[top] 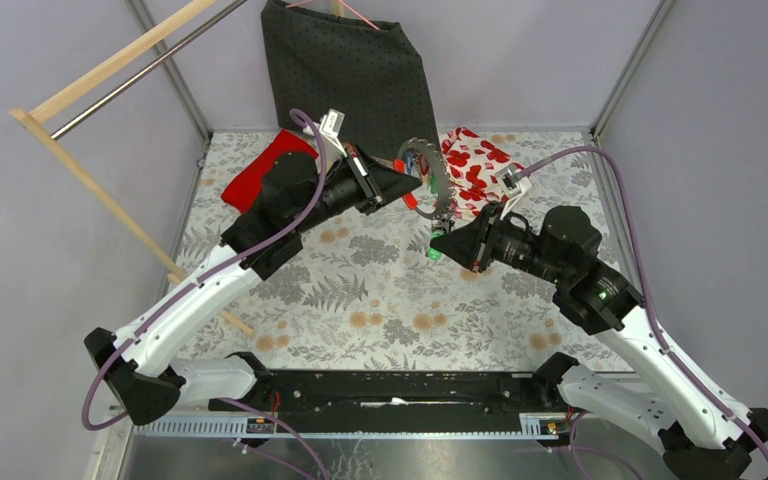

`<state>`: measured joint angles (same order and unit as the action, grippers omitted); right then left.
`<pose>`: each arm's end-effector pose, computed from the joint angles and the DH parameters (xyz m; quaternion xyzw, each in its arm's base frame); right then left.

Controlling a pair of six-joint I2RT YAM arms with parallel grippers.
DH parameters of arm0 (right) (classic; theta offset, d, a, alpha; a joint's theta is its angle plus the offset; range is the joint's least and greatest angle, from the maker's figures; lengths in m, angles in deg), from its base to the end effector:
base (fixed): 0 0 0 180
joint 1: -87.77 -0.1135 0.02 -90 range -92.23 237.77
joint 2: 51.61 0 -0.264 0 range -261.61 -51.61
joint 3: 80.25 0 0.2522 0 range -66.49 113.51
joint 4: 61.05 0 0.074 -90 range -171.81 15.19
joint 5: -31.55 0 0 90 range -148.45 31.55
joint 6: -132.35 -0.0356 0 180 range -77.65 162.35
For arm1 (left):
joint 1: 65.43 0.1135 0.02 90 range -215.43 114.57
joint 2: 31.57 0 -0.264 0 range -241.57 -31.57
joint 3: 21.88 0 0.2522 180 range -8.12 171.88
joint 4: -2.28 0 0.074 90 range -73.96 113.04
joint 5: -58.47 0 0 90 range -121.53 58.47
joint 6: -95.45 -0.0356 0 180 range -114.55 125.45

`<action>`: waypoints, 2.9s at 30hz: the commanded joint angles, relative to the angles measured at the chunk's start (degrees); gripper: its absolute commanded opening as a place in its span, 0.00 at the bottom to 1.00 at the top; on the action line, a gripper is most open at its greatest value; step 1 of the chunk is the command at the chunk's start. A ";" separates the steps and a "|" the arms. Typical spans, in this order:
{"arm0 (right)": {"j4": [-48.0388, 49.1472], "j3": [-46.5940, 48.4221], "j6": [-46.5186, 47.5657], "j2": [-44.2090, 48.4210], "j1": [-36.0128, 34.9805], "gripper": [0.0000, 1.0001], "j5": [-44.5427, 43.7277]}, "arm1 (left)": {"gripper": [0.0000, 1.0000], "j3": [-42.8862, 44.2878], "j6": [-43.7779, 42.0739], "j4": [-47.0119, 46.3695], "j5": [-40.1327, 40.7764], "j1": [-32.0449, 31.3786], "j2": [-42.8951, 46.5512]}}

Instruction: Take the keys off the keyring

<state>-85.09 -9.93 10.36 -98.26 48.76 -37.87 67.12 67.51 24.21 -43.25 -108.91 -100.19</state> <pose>0.1297 0.1212 0.4060 -0.1684 0.6890 0.5059 0.4910 0.1902 -0.1903 0.4442 -0.0448 0.7150 -0.5967 0.3615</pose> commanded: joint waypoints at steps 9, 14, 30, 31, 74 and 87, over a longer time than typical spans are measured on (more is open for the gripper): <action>-3.80 4.92 2.37 -1.98 -0.31 0.00 0.62 | 0.00 0.32 -5.12 -4.04 0.29 -1.41 0.83; -4.57 5.06 2.06 -2.21 -0.29 0.00 0.29 | 0.00 -0.84 -6.10 -4.10 0.73 -1.69 0.93; -9.38 5.84 2.30 -4.21 -0.28 0.00 -0.25 | 0.00 -7.44 -9.52 -8.91 1.61 -2.39 3.90; -9.59 5.85 2.36 -4.32 -0.26 0.00 -0.44 | 0.00 -7.54 -9.51 -9.22 1.62 -2.39 4.04; -21.23 11.99 9.98 -8.20 -0.33 0.00 10.40 | 0.00 -13.62 -14.84 -15.76 1.50 -2.46 8.28; -22.97 14.46 9.75 -10.68 -0.29 0.00 10.27 | 0.00 -16.53 -19.85 -20.86 -1.37 -3.65 10.87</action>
<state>-107.43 1.22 19.45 -108.38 48.76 -28.82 50.33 50.35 11.12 -43.14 -111.93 -91.49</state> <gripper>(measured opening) 0.114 0.043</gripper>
